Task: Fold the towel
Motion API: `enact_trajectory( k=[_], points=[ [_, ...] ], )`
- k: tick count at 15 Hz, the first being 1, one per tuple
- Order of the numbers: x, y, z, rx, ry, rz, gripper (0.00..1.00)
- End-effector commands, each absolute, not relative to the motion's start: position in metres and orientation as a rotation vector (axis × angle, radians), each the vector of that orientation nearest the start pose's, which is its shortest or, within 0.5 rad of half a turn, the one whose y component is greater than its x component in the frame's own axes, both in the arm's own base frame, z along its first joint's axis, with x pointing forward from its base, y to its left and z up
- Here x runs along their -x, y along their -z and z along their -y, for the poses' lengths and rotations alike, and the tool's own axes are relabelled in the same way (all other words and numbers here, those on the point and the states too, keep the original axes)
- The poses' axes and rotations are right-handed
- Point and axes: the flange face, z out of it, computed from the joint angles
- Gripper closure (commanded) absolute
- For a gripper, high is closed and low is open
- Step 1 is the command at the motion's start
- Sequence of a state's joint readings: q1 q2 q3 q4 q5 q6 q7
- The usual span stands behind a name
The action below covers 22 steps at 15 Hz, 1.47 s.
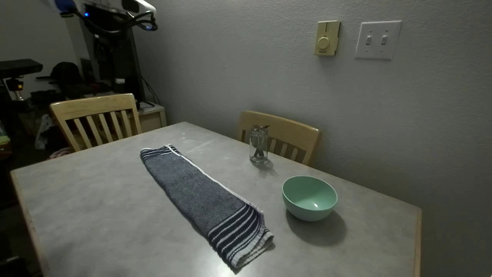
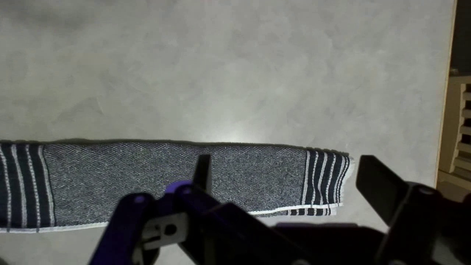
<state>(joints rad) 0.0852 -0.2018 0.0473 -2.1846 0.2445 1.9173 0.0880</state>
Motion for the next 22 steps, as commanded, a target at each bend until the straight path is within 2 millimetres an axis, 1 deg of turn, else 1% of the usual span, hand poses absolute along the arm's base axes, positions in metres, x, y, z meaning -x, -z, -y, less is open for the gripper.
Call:
enact_trajectory(
  k=[1,2,3,5,6,9,11,12,15,17,18,19,20,22],
  points=[
    [-0.544,-0.444,-0.109,2.929,-0.221,-0.034,0.00],
    [-0.556,-0.437,-0.115,2.920,-0.243,0.027,0.00],
    [-0.524,-0.450,-0.103,2.927,-0.181,-0.033,0.00],
    [-0.548,-0.435,-0.114,2.922,-0.211,-0.009,0.00],
    [-0.554,-0.430,-0.116,2.920,-0.221,-0.005,0.00],
    [-0.558,-0.429,-0.118,2.918,-0.229,-0.021,0.00],
    [-0.570,-0.422,-0.123,2.911,-0.251,-0.083,0.00],
    [-0.579,-0.415,-0.128,2.908,-0.272,-0.113,0.00],
    [-0.605,-0.390,-0.151,2.924,-0.327,-0.185,0.00],
    [-0.625,-0.363,-0.176,2.905,-0.398,-0.153,0.00],
    [-0.632,-0.351,-0.186,2.902,-0.444,-0.124,0.00],
    [-0.637,-0.342,-0.193,2.907,-0.493,-0.109,0.00],
    [-0.617,-0.358,-0.181,2.907,-0.407,-0.124,0.00],
    [-0.630,-0.337,-0.195,2.902,-0.463,-0.107,0.00]
  ],
)
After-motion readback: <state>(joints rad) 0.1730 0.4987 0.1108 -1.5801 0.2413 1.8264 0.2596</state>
